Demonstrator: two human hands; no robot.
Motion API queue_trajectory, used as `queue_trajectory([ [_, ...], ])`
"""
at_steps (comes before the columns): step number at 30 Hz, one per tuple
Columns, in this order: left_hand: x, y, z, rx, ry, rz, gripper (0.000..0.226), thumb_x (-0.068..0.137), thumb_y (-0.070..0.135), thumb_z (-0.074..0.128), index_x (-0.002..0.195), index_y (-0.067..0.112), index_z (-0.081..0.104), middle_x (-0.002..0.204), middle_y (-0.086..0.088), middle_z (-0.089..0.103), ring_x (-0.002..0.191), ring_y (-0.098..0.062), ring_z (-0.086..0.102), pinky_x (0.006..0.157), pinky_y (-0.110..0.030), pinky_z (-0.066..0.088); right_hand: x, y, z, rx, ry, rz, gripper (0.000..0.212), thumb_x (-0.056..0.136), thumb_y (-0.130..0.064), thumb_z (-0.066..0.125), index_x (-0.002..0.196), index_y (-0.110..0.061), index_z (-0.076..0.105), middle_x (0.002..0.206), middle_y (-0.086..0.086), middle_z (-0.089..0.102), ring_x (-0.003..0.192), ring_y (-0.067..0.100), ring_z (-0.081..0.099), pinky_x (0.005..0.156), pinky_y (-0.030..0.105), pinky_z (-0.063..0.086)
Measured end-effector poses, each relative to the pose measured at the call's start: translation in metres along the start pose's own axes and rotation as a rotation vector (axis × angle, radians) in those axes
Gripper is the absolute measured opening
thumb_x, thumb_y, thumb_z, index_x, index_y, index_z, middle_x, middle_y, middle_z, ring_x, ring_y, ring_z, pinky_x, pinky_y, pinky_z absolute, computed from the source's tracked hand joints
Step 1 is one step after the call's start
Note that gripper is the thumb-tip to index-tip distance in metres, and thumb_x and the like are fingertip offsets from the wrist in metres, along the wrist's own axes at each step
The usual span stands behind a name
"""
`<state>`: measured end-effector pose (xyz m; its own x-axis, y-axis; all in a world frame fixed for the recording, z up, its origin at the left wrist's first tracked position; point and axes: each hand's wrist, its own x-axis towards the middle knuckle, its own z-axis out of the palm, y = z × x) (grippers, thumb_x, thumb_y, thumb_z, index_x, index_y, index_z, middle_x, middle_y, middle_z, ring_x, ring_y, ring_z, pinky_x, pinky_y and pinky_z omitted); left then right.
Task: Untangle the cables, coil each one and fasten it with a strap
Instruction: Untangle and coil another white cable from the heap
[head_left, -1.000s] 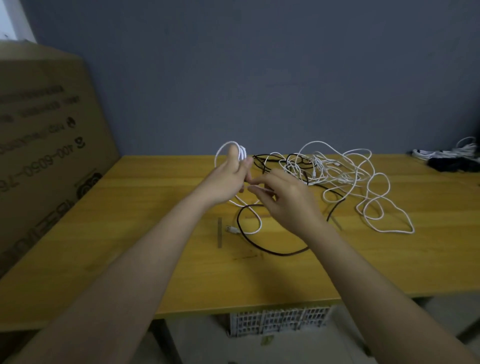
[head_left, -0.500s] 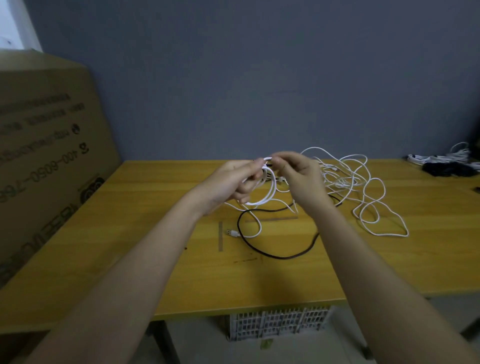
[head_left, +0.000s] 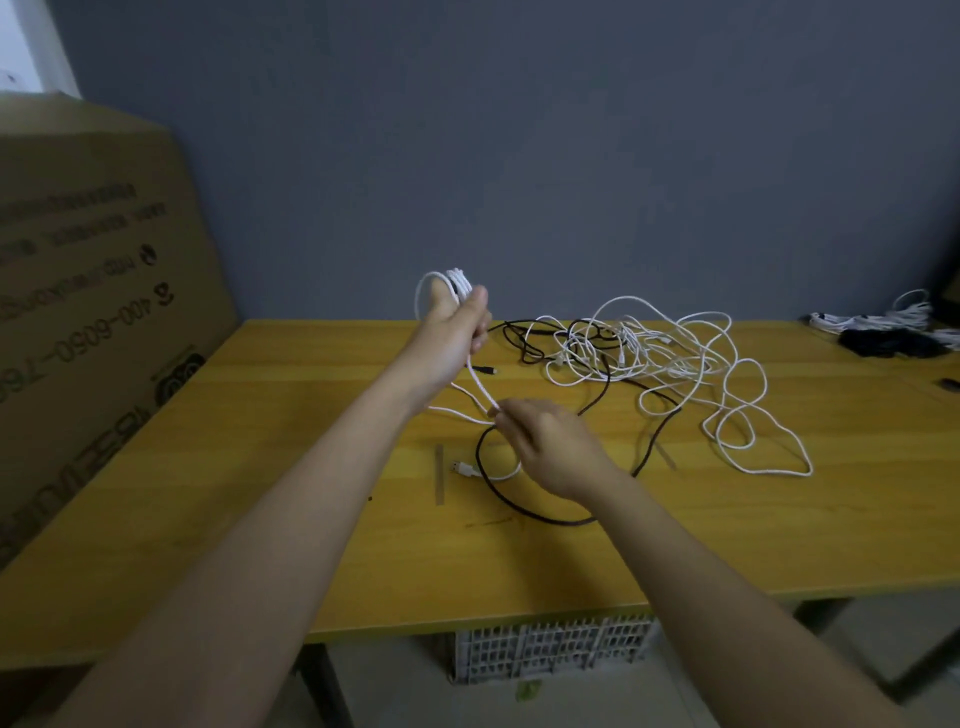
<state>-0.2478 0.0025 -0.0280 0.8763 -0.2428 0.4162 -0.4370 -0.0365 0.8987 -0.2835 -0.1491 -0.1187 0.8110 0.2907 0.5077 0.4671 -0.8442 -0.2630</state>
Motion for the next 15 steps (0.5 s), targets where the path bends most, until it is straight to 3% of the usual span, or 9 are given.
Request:
queue_trajectory([
  [3, 0.005, -0.018, 0.001, 0.315, -0.064, -0.008, 0.019, 0.103, 0.029, 0.033, 0.096, 0.015, 0.023, 0.071, 0.004, 0.043, 0.056, -0.009, 0.041, 0.063, -0.029, 0.038, -0.004, -0.009, -0.005, -0.184, 0.119, -0.280, 0.027, 0.095, -0.023, 0.043, 0.103, -0.009, 0.064, 0.083, 0.006, 0.067, 0.072, 0.030, 0.059, 0.059, 0.034, 0.046],
  [6, 0.003, -0.027, 0.003, 0.502, -0.201, -0.047, 0.020, 0.103, 0.030, 0.034, 0.102, 0.011, 0.025, 0.079, 0.002, 0.057, 0.065, -0.014, 0.055, 0.068, -0.030, 0.043, 0.001, -0.013, -0.019, -0.152, 0.197, -0.346, 0.025, 0.095, -0.022, 0.044, 0.098, -0.009, 0.066, 0.075, 0.005, 0.063, 0.066, 0.028, 0.057, 0.057, 0.032, 0.043],
  [9, 0.000, -0.026, 0.006, 0.434, -0.284, -0.109, 0.024, 0.099, 0.038, 0.040, 0.097, 0.016, 0.031, 0.074, -0.004, 0.054, 0.062, -0.020, 0.054, 0.065, -0.033, 0.042, 0.013, -0.009, -0.041, -0.007, 0.332, -0.156, 0.022, 0.093, -0.029, 0.053, 0.094, -0.013, 0.068, 0.077, 0.000, 0.063, 0.070, 0.017, 0.055, 0.059, 0.028, 0.040],
  [12, -0.001, -0.017, 0.006, 0.324, -0.296, -0.094, 0.036, 0.086, 0.057, 0.038, 0.081, 0.021, 0.042, 0.062, 0.004, 0.042, 0.053, -0.013, 0.040, 0.062, -0.031, 0.033, 0.029, 0.012, -0.057, 0.042, 0.385, 0.065, 0.019, 0.090, -0.030, 0.063, 0.091, -0.011, 0.069, 0.080, 0.001, 0.064, 0.077, 0.018, 0.055, 0.063, 0.029, 0.036],
  [15, -0.003, -0.007, 0.006, 0.503, -0.347, 0.005, 0.050, 0.096, 0.053, 0.042, 0.087, 0.004, 0.054, 0.067, 0.004, 0.042, 0.055, -0.009, 0.039, 0.059, -0.029, 0.033, 0.040, 0.032, -0.064, 0.068, 0.342, 0.264, 0.024, 0.092, -0.031, 0.061, 0.086, -0.009, 0.068, 0.078, 0.004, 0.057, 0.076, 0.022, 0.051, 0.063, 0.030, 0.031],
])
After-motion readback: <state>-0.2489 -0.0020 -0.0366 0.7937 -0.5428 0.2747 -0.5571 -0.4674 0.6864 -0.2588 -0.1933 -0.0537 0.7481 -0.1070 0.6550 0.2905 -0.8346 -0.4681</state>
